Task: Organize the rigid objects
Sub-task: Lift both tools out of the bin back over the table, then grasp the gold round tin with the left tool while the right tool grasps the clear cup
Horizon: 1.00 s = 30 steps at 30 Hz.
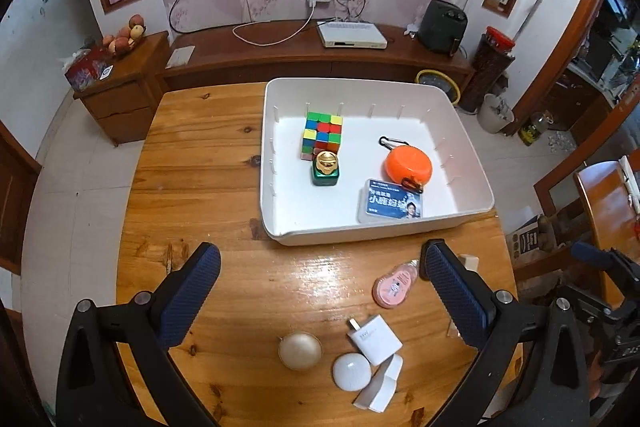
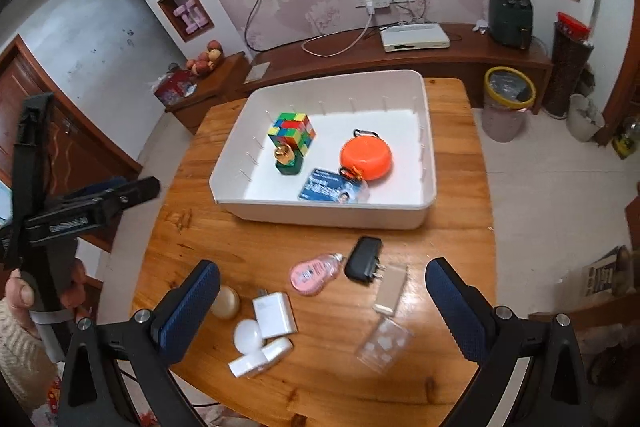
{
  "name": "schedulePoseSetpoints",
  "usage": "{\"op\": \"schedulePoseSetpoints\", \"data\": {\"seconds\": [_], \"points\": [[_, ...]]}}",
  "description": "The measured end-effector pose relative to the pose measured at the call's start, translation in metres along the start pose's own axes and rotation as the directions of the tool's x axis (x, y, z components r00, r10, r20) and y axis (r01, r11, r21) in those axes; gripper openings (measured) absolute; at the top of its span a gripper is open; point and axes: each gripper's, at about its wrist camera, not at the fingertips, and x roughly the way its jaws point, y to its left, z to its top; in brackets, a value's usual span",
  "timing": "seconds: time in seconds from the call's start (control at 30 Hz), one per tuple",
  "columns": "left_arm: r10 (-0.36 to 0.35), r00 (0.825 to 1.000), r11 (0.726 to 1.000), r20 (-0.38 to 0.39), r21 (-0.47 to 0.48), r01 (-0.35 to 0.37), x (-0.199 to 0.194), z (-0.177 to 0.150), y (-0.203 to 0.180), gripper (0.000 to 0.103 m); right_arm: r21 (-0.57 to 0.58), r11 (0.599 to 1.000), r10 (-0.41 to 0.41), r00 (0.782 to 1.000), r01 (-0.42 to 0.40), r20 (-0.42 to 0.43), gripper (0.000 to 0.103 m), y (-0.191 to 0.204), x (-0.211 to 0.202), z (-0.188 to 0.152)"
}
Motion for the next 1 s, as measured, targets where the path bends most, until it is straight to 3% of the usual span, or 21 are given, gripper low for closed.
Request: {"op": "schedulePoseSetpoints", "data": {"seconds": [0.2,0.37,0.67,0.83,1.0], "points": [[0.04,0.999,0.998,0.019,0.05,-0.041,-0.006,-0.019,-0.01,0.102,-0.006,0.997,-0.076,0.997,0.076,0.012,0.103,0.003,-0.004,-0.023],[0.048,0.999,0.997,-0.016,0.066,-0.047,0.002,-0.036,-0.011,0.102,0.012,0.992,-0.125,0.992,0.125,0.003,0.103,-0.002,0.002,-0.039],[0.062,0.992,0.997,-0.106,0.054,-0.057,0.025,-0.06,-0.003,0.102,0.033,0.978,-0.2,0.973,0.205,-0.111,0.103,-0.022,0.045,-0.07],[0.09,0.981,0.996,-0.171,-0.013,-0.093,0.049,-0.071,0.017,0.102,0.077,0.974,-0.193,0.96,0.212,-0.204,0.103,-0.038,0.07,-0.086],[0.105,0.95,0.984,-0.293,-0.105,-0.141,0.084,-0.086,0.045,0.101,0.115,0.969,-0.178,0.944,0.217,-0.277,0.103,-0.051,0.091,-0.103]]}}
